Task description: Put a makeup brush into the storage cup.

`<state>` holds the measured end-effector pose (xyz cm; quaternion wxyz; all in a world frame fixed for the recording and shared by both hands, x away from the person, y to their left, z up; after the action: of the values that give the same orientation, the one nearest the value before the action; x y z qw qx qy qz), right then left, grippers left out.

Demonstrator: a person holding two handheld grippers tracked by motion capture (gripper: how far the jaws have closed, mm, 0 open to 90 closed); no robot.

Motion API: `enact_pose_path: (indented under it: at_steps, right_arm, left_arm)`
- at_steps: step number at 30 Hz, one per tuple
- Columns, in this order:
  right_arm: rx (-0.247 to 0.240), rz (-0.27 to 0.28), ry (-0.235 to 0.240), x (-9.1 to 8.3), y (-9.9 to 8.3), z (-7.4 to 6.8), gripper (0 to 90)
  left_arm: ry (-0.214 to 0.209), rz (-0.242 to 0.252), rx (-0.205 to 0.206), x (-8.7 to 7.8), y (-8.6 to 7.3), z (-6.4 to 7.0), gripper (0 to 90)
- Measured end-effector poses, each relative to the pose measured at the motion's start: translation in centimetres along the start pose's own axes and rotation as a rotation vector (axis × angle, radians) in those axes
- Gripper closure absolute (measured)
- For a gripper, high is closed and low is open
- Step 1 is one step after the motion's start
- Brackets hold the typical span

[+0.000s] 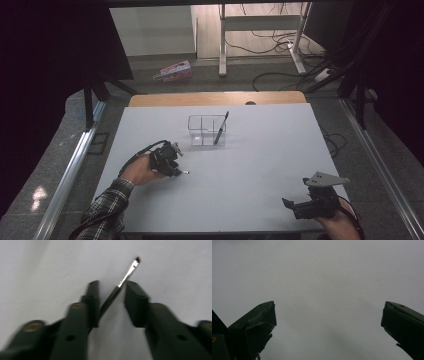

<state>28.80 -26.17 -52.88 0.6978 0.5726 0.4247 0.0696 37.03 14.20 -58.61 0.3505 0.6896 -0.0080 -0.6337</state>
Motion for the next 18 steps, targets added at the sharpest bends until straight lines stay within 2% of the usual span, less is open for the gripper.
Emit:
enact_pose_path:
  at_steps: [1, 2, 14, 18]
  right_arm:
    - [0.000, 0.000, 0.000, 0.00, 0.00, 0.00, 0.0]
    - [0.001, 0.001, 0.000, 0.00, 0.00, 0.01, 0.0]
    - [-0.002, -0.002, 0.001, -0.01, 0.00, -0.01, 0.0]
    - [-0.001, -0.002, 0.001, -0.01, 0.00, -0.01, 0.0]
  left_arm:
    - [-0.003, -0.003, 0.006, 0.03, 0.02, 0.13, 81.1]
    - [0.001, -0.007, 0.010, 0.04, 0.06, 0.23, 85.4]
    - [-0.008, -0.017, -0.027, -0.04, 0.14, 0.14, 85.9]
    - [-0.008, 0.005, -0.041, -0.25, 0.27, 0.27, 85.9]
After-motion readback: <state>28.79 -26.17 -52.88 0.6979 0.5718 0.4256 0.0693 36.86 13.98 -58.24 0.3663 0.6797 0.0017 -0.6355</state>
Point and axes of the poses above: each handheld gripper's, and its own axes: x roughly forward along the jaws, y roughly out of its top, z roughly to its right, the point moved 8 cm from there along x, roughly forward along the jaws, and after that the axes turned 13 degrees about z, right-handed, at the moved point
